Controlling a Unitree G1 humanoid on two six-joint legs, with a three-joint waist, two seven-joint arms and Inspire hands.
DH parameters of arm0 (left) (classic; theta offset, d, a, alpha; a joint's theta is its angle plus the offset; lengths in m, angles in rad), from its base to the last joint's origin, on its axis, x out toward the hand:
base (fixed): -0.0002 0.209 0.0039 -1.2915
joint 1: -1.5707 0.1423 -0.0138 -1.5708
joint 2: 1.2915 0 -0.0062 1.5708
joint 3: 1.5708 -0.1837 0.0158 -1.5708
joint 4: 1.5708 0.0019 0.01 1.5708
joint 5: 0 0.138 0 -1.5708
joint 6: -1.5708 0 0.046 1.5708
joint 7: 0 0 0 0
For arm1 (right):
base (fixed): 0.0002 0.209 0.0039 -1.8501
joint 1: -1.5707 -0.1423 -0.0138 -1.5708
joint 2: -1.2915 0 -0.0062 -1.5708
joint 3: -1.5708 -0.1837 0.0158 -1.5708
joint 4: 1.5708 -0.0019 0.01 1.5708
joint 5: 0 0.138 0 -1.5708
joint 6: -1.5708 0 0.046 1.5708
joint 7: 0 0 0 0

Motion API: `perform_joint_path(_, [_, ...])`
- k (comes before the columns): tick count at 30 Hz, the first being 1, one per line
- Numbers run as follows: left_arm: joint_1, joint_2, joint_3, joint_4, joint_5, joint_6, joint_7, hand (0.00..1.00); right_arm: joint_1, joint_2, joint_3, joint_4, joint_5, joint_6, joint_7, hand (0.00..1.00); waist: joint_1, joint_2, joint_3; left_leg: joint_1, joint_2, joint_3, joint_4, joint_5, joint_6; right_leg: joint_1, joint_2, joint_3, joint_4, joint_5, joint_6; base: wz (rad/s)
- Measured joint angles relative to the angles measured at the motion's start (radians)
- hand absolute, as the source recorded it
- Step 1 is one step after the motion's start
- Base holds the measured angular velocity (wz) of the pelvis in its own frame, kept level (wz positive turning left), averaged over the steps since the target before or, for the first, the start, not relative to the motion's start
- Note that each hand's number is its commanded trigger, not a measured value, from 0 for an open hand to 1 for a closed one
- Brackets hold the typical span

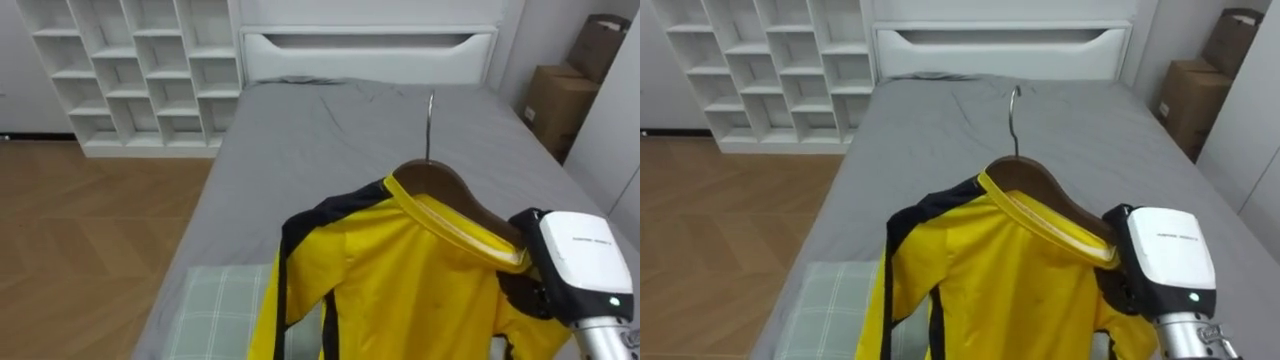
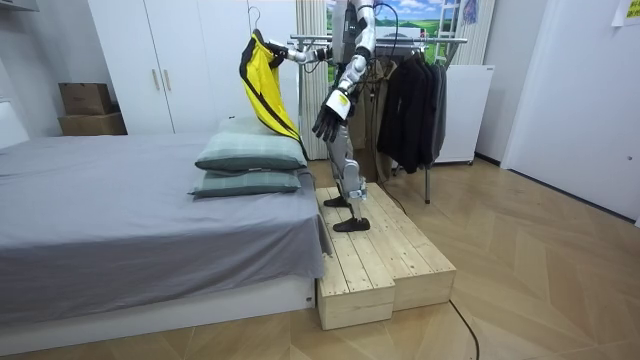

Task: Hang clothes

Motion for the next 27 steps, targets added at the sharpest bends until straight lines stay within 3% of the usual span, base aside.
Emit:
perform_joint_path(2, [0.02,-0.019,-0.04,0.03,-0.001,0.001,-0.02,0.0,0.001,0.008,0.0,-0.001,0.001,0.001,0.005,1.0,-0.004,-0.01,0.0032,-0.002,0.0,0.001,-0.001,0.0,0.0,-0.003,0.001,0.001,0.0,-0.001,0.0,0.0])
perform_joint_path(6, [0.034,-0.041,-0.052,0.144,0.001,0.007,-0.082,0.0,0.025,0.011,-0.001,-0.071,0.002,0.023,0.049,1.0,0.0,-0.021,0.0035,-0.003,0.001,0.002,-0.004,0.0,0.0,-0.006,0.003,0.006,-0.002,-0.001,0.0,-0.03])
perform_joint_path(12, [0.066,-0.059,-0.056,0.268,0.01,0.044,-0.138,0.0,0.053,0.031,-0.001,-0.202,0.001,0.021,0.064,1.0,0.005,-0.039,0.0056,-0.002,0.002,0.02,-0.007,-0.001,0.0,-0.012,0.006,0.021,-0.003,-0.002,0.001,-0.08])
perform_joint_path(14, [0.073,-0.07,-0.065,0.292,0.014,0.064,-0.149,0.0,0.053,0.057,0.0,-0.231,0.002,0.03,0.082,1.0,0.006,-0.045,0.0056,-0.003,0.002,0.021,-0.007,-0.002,0.001,-0.015,0.005,0.021,-0.003,-0.002,0.001,0.0])
perform_joint_path(18, [0.071,-0.092,-0.095,0.292,0.052,0.087,-0.177,0.0,0.053,0.072,0.001,-0.268,0.001,0.041,0.114,1.0,0.003,-0.048,0.0048,-0.01,0.002,0.019,-0.004,-0.006,0.002,-0.017,0.005,0.017,-0.004,-0.002,0.001,0.02])
perform_joint_path(27, [0.028,-0.096,-0.179,0.282,0.179,0.097,-0.24,0.0,0.053,0.071,0.001,-0.354,0.003,0.044,0.184,1.0,-0.007,-0.063,0.0049,-0.013,0.002,0.017,-0.001,-0.006,0.002,-0.016,0.005,0.016,-0.004,-0.002,0.001,0.0])
